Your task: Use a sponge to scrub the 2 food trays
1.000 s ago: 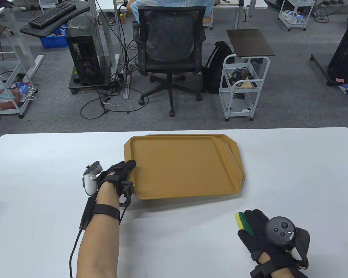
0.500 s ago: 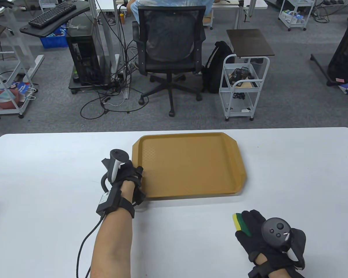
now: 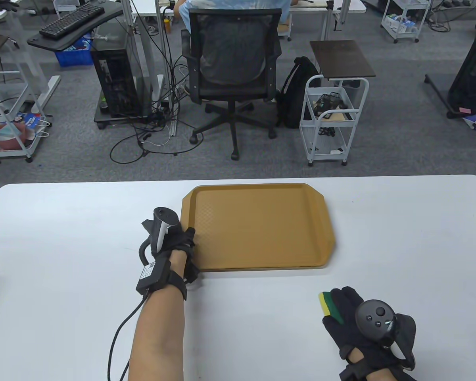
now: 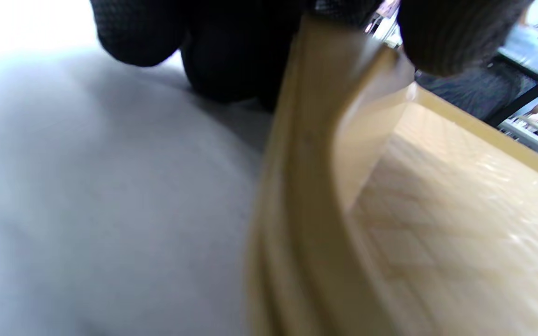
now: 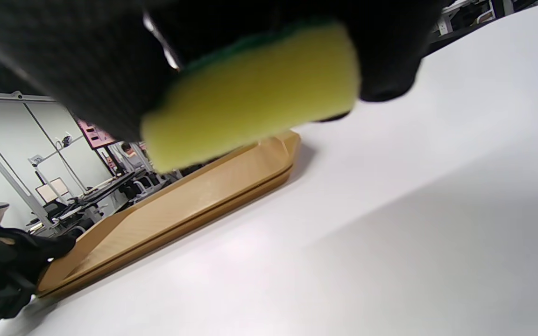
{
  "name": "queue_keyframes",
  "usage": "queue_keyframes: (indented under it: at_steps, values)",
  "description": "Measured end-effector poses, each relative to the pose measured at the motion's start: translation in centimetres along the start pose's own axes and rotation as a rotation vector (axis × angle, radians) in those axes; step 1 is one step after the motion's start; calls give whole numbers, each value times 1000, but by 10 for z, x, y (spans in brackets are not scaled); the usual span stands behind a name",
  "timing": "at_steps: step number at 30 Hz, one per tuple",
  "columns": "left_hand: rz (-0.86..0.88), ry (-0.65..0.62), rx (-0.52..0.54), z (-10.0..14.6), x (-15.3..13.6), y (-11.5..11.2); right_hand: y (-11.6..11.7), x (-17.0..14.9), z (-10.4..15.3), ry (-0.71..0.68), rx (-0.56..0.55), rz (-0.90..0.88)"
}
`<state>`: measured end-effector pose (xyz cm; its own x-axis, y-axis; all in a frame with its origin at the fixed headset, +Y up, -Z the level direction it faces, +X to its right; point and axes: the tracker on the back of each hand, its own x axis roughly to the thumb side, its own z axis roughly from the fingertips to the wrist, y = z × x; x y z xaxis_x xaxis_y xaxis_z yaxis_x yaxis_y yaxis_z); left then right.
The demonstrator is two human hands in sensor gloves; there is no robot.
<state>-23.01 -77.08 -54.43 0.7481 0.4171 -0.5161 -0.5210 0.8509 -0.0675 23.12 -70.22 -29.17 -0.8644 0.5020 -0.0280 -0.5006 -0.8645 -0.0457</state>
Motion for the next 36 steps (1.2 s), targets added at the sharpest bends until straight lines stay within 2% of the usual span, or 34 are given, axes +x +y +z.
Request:
queue_keyframes:
  at_steps: [5, 12, 16, 18, 25, 36]
  values:
    - [-61, -146, 30, 33, -10, 15, 5, 6, -1, -42, -24, 48]
    - [-199, -395, 89, 113, -45, 25, 17, 16, -5, -116, -67, 111]
    - [-276, -449, 101, 153, -72, 25, 27, 20, -11, -144, -72, 146]
    - [-292, -449, 88, 165, -82, 25, 33, 20, -15, -149, -70, 152]
    - [-289, -470, 89, 186, -101, 22, 55, 10, -29, -131, -11, 177]
    - [-315, -500, 103, 190, -103, 16, 82, -4, -38, -80, 74, 216]
